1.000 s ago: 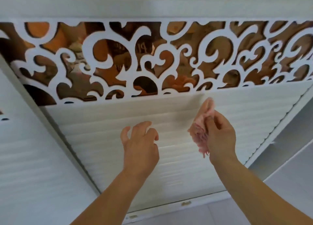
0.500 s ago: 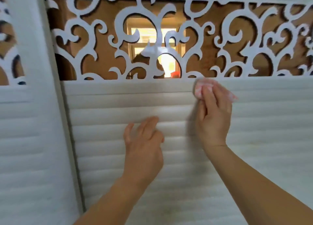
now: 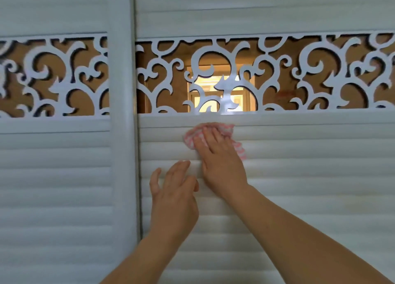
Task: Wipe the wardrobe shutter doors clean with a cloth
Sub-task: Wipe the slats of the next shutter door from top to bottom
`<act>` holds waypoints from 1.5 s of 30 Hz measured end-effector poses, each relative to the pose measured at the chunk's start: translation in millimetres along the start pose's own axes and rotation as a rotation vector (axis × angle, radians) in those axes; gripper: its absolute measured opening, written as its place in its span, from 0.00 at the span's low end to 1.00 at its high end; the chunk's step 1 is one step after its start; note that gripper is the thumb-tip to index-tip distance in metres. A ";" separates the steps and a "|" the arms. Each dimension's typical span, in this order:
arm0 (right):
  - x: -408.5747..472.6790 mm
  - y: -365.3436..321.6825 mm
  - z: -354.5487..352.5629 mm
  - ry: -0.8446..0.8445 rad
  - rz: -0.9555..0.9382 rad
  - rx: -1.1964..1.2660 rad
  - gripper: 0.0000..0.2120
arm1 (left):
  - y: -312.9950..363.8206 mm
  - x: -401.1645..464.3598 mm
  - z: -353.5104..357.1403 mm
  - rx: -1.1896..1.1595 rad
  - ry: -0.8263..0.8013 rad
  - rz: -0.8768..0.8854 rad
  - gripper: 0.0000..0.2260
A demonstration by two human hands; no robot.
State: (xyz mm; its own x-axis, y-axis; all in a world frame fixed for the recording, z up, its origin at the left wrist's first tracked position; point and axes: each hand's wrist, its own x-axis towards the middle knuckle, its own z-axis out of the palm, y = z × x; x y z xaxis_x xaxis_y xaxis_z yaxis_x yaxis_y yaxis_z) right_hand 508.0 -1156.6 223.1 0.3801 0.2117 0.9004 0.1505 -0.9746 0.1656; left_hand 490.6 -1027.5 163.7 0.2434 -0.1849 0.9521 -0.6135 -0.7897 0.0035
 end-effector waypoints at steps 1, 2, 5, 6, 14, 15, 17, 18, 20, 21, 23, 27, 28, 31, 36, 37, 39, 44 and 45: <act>2.7 -2.9 -0.2 -0.008 -0.016 -0.019 0.27 | -2.3 -2.2 -0.5 0.003 0.003 -0.014 0.12; 4.9 -9.1 1.1 -0.019 -0.042 -0.024 0.27 | -5.8 -7.0 -2.5 0.005 0.003 -0.033 0.12; 12.9 -27.5 3.6 -0.119 -0.099 -0.031 0.28 | -13.8 -21.5 -7.8 -0.003 0.005 -0.081 0.12; 15.9 -32.6 3.7 -0.143 -0.117 -0.032 0.28 | -16.5 -24.9 -9.8 -0.010 0.008 -0.100 0.12; 16.7 -55.7 5.1 -0.325 -0.320 -0.111 0.25 | -30.2 -32.6 -24.7 0.026 0.017 -0.144 0.13; 14.1 -51.8 7.8 -0.335 -0.353 -0.123 0.25 | -30.7 -31.8 -23.4 0.031 0.009 -0.144 0.13; 6.8 -42.8 5.4 -0.350 -0.403 -0.140 0.23 | -28.7 -28.9 -19.9 0.032 -0.004 -0.141 0.14; 3.0 -36.1 2.8 -0.343 -0.402 -0.126 0.23 | -27.4 -26.8 -18.0 0.029 -0.009 -0.135 0.14; -8.0 -14.4 -4.5 -0.342 -0.368 -0.102 0.23 | -25.3 -22.6 -12.6 0.027 -0.025 -0.102 0.13; -15.1 -2.7 -9.1 -0.343 -0.346 -0.115 0.24 | -25.5 -20.4 -9.0 0.033 -0.034 -0.079 0.13; -31.3 25.7 -21.1 -0.287 -0.299 -0.145 0.23 | -27.3 -16.8 -1.9 0.052 -0.072 -0.056 0.13; -67.4 89.1 -45.9 -0.236 -0.107 -0.198 0.23 | -31.2 -17.3 8.4 0.055 -0.146 -0.070 0.10; -77.4 102.7 -51.8 -0.231 -0.051 -0.200 0.23 | -32.1 -18.0 8.6 0.046 -0.164 -0.082 0.11; -100.8 128.8 -63.9 -0.242 0.156 -0.174 0.23 | -35.6 -20.7 8.2 0.042 -0.217 -0.072 0.11; -94.4 92.3 -48.1 -0.162 0.427 -0.028 0.30 | -32.8 -21.6 -0.5 -0.004 -0.248 -0.122 0.10; -91.1 79.5 -41.9 -0.146 0.421 -0.024 0.31 | -32.9 -21.5 -1.6 -0.014 -0.236 -0.128 0.09; -84.9 55.6 -28.6 -0.112 0.350 -0.047 0.29 | -32.6 -19.3 -4.7 -0.038 -0.230 -0.145 0.09; -63.1 -6.2 -3.7 -0.091 0.204 -0.062 0.26 | -42.8 -24.0 -7.8 -0.049 -0.281 -0.131 0.11; -59.1 -18.2 0.6 -0.110 0.180 -0.062 0.26 | -47.0 -26.5 -9.2 -0.081 -0.272 -0.132 0.11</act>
State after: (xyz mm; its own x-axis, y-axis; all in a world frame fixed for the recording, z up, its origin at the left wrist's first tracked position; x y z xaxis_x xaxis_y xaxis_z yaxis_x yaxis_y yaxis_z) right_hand 483.3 -1151.3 166.6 0.4932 0.0370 0.8691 0.0157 -0.9993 0.0336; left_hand 506.1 -980.1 141.0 0.5104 -0.2425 0.8251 -0.6185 -0.7701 0.1563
